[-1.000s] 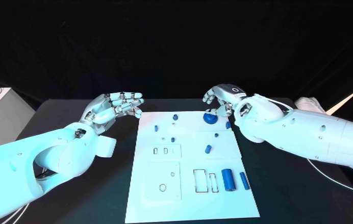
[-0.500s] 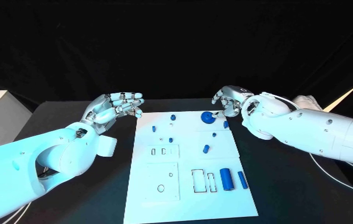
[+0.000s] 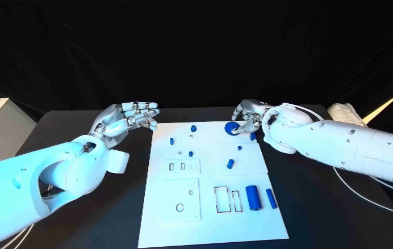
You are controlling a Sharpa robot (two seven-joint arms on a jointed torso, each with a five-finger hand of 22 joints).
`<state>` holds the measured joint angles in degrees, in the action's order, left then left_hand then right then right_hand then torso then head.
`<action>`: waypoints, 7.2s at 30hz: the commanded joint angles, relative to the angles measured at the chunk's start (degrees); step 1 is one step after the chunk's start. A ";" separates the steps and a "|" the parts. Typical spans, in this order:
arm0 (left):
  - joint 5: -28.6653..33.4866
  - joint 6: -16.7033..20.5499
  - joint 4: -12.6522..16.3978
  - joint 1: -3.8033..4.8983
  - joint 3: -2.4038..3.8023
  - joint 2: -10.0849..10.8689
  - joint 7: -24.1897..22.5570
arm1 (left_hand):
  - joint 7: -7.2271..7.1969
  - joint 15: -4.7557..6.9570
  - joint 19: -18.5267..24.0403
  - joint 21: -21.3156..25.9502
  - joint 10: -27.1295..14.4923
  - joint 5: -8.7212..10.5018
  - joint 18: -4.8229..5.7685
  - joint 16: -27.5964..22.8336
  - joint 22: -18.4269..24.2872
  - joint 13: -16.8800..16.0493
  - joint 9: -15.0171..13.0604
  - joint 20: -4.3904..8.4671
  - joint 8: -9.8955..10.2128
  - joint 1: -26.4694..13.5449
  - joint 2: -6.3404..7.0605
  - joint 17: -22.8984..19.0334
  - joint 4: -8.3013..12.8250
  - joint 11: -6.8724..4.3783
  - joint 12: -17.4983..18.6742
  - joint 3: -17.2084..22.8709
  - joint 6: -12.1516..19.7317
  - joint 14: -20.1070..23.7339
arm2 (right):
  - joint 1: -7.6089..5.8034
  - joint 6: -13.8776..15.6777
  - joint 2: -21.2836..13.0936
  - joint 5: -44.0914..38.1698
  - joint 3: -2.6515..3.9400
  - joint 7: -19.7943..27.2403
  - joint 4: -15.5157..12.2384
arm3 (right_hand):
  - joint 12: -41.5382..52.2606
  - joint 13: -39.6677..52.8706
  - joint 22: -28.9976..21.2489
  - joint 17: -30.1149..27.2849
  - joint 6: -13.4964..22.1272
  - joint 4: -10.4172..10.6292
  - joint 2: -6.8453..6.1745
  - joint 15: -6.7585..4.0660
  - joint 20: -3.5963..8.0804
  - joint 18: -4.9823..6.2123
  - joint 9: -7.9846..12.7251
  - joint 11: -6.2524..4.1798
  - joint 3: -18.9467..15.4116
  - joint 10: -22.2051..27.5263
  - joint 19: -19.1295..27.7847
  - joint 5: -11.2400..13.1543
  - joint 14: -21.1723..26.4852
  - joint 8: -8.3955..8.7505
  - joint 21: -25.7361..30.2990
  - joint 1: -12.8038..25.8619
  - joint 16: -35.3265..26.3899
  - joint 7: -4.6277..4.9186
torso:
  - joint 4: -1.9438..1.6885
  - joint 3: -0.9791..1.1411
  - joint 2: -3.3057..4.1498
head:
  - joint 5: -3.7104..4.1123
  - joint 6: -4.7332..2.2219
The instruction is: Assemble the parts on the task board
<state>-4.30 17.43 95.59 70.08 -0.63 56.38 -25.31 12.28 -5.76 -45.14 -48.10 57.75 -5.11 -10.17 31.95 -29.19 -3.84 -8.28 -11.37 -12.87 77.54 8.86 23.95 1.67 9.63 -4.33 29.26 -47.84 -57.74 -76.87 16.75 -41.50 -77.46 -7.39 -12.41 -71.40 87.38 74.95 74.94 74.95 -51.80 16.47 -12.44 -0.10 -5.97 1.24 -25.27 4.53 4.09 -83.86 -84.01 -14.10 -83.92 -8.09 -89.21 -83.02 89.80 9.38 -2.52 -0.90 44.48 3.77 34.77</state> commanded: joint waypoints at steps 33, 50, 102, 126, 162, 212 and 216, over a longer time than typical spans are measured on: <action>-0.20 -1.07 -0.01 0.06 0.04 0.05 -0.10 | 0.68 -0.07 0.55 -0.57 0.18 0.02 -0.20 0.34 -0.23 0.02 0.08 -0.01 0.39 -0.08 -0.07 0.11 0.11 0.05 0.23 0.32 -0.46 0.53 | 0.51 0.24 0.73 -1.88 -0.11 -0.89 0.34 | 1.94 14.18 15.06 15.05 -5.17 -0.64 1.52 -0.77 0.71 -1.24 0.46 -1.23 12.26 -5.34 -5.99 -3.01 -6.08 -2.02 -0.79 -1.57 0.20 -1.54 | -0.08 0.01 0.12 | -0.04 0.39; -0.20 -1.20 -0.21 0.06 0.04 -0.16 0.00 | 0.68 -0.06 0.66 -0.74 0.18 0.01 -0.21 0.41 -0.34 0.03 0.08 -0.01 0.40 0.02 -0.10 0.12 0.19 0.05 0.23 0.43 -0.46 0.61 | 0.32 9.56 1.03 -12.40 0.04 -3.20 -10.72 | 2.39 14.76 15.06 15.05 -6.23 -1.03 0.27 -1.03 0.99 -1.24 0.56 -1.54 14.90 -5.88 -5.99 -3.39 -6.08 -2.39 -0.79 -0.99 0.20 -1.85 | -0.16 0.01 0.15 | -0.43 0.15; -0.20 -1.22 -0.03 0.08 0.05 -0.25 0.29 | 0.67 -0.06 0.76 -0.89 0.18 0.01 -0.21 0.46 -0.43 0.03 0.09 -0.01 0.41 0.07 -0.11 0.13 0.24 0.05 0.22 0.51 -0.46 0.66 | 2.93 6.32 12.07 -14.54 -0.55 -5.29 -5.26 | 2.20 14.54 15.06 15.05 -5.89 -0.92 -0.38 -0.99 1.02 -1.24 0.77 -1.48 15.80 -5.68 -5.99 -3.05 -6.08 -2.11 -0.79 -0.04 0.20 -1.74 | -0.11 0.04 0.32 | -1.21 0.64; -0.20 -1.16 -0.19 0.09 0.05 -0.29 0.41 | 0.67 -0.06 0.76 -0.89 0.18 0.01 -0.21 0.46 -0.43 0.03 0.09 -0.01 0.41 0.07 -0.11 0.13 0.24 0.05 0.22 0.51 -0.46 0.66 | 3.25 7.63 13.33 -12.99 -0.61 -4.27 -2.61 | -0.82 11.19 15.06 15.05 -1.09 0.00 -2.48 0.50 -0.29 -1.24 2.42 0.06 14.37 -2.41 -5.99 -2.15 -6.08 0.75 -0.79 6.34 0.20 -0.06 | -0.02 0.05 0.34 | -1.21 0.65; -0.20 -1.45 -1.46 0.07 0.03 -0.43 0.19 | 0.67 -0.06 1.17 -1.44 0.16 0.00 -0.21 0.67 -0.79 0.04 0.11 -0.02 0.44 0.14 -0.09 0.15 0.38 0.05 0.23 0.73 -0.46 0.86 | 0.34 9.42 -4.57 10.45 0.04 9.24 -13.47 | -1.97 10.28 14.94 15.05 -0.02 -1.71 0.05 0.90 -0.75 -1.20 3.87 0.50 9.66 -1.23 -5.91 -0.94 -6.08 1.34 -0.66 5.90 0.20 0.41 | 0.97 0.64 -0.50 | -1.09 -0.01; -0.20 -1.96 -2.83 -0.01 -0.02 -1.55 0.06 | 0.65 -0.06 1.22 -1.51 0.17 0.00 -0.21 0.70 -0.83 0.04 0.11 -0.02 0.44 0.17 -0.08 0.15 0.42 0.04 0.22 0.77 -0.46 0.88 | 3.87 3.59 -10.16 4.03 -0.97 15.10 -3.36 | -1.95 10.38 15.00 15.05 -0.73 -5.57 -0.95 0.70 -0.60 -1.22 4.32 0.27 13.08 -1.37 -5.96 -0.93 -6.08 1.08 -0.73 -0.44 0.20 0.19 | 1.47 1.24 -0.73 | 0.27 1.09; -0.20 -1.96 -2.81 -0.01 -0.02 -1.52 0.08 | 0.64 -0.06 1.41 -1.79 0.17 0.01 -0.21 0.81 -1.01 0.04 0.12 -0.03 0.46 0.23 -0.04 0.16 0.53 0.04 0.22 0.87 -0.46 0.94 | 3.97 3.56 -9.86 4.01 -0.97 14.98 -3.22 | -1.71 10.61 15.06 15.05 -1.54 -5.46 -0.57 0.57 -0.52 -1.24 4.27 0.13 13.70 -1.66 -5.99 -0.89 -6.08 0.69 -0.79 -0.37 0.20 0.01 | 1.43 1.20 -0.76 | 0.35 1.15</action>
<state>-4.32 16.48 92.64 70.04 -0.69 54.88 -24.67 12.28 -5.76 -44.13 -49.69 57.75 -5.11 -10.17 32.39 -30.14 -3.84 -8.24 -11.57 -12.60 77.54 8.86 24.02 2.30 9.63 -4.33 29.89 -47.84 -57.34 -73.00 20.29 -51.46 -72.45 -8.34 2.85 -74.66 85.49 74.95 74.95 74.93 -52.91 11.03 -13.56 0.52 -6.37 0.39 -21.03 4.73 17.53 -84.04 -84.00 -14.78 -83.94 -7.09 -89.75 -83.69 89.79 9.36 -1.09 0.30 43.74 4.08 35.88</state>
